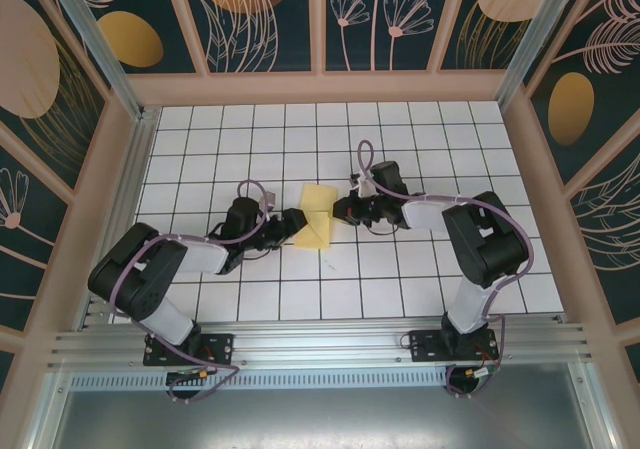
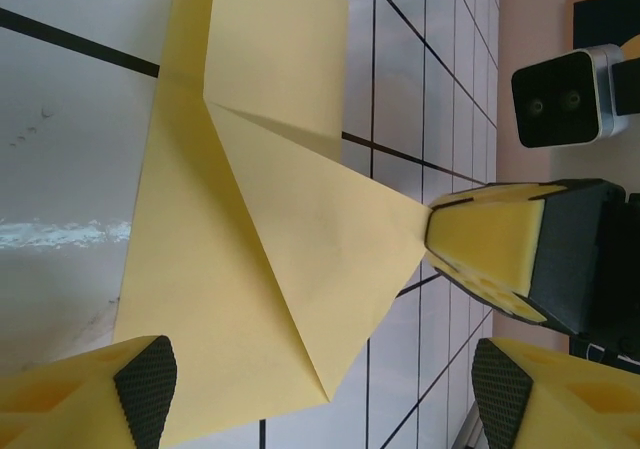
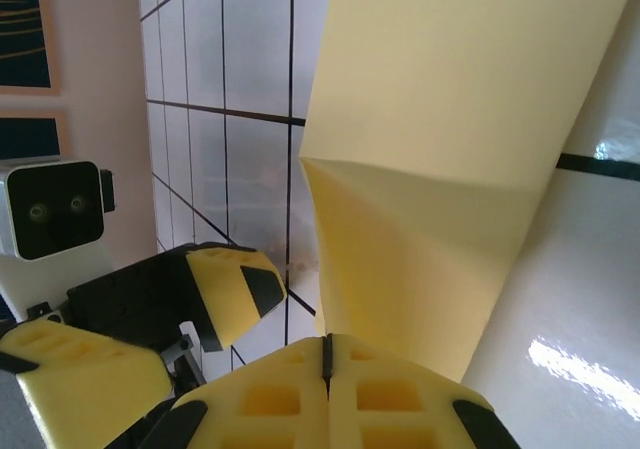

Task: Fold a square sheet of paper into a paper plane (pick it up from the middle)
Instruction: Turn over the paper at the center of the table.

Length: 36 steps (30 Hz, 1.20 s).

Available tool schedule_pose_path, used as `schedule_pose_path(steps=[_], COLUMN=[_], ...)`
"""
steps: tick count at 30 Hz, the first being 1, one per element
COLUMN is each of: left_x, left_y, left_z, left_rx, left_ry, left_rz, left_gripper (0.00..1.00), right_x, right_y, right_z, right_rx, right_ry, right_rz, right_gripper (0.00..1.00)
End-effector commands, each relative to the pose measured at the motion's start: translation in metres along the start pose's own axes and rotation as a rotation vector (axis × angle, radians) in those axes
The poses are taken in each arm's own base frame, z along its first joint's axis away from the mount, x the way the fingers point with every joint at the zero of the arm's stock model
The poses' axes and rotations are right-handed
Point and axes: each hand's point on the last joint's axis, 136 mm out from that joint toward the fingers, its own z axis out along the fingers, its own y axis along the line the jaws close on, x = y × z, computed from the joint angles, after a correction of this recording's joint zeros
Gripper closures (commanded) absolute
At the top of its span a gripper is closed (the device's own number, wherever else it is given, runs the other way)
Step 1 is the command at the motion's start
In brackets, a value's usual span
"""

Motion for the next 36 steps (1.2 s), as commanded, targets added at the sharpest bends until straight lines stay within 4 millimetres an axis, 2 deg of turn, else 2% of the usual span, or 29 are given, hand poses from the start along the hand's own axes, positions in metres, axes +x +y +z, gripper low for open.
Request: schedule_pose_path(steps=[1,4,5,9,20,29,32,36], left_x=[-0.005,-0.006,-0.004,-0.006,-0.008,-0.006,-0.004,-0.002], left_y=[-0.017,-0.018,-0.01,-0.008,0.011,0.003,0.003,0.009], left_z=[0.01,0.015,0.021,0.031,0.05,0.063,0.067,0.071], left_rx=[0.07,0.092,0.079,0.086,-0.003,-0.003,0.01,0.002], left_ry=[0.006,0.009,0.02,0.028,0.056,0.099,0.114,0.124], left_rz=[0.045,0.047,0.036,0.03,0.003,0.102,0.131,0.119], left_gripper=[0.2,0.21,0.21,0.22,0.27,0.42,0.44,0.41], right_x=[0.003,0.004,0.004,0.004,0.013,0.014,0.014,0.015], right_y=[0.005,0.003,0.002,-0.004,-0.05,-0.055,-0.057,-0.061], right_z=[-0.004,-0.006,-0.006,-0.007,-0.009,-0.01,-0.011,-0.011], right_rx=[-0.041,-0.052,-0.052,-0.046,0.017,0.031,0.036,0.052], right_ry=[0.0,-0.003,-0.005,-0.008,-0.021,-0.021,-0.021,-0.023], right_rz=[0.007,0.017,0.022,0.042,0.173,0.178,0.184,0.192], right_gripper=[1.0,1.0,1.0,1.0,1.0,1.0,1.0,1.0])
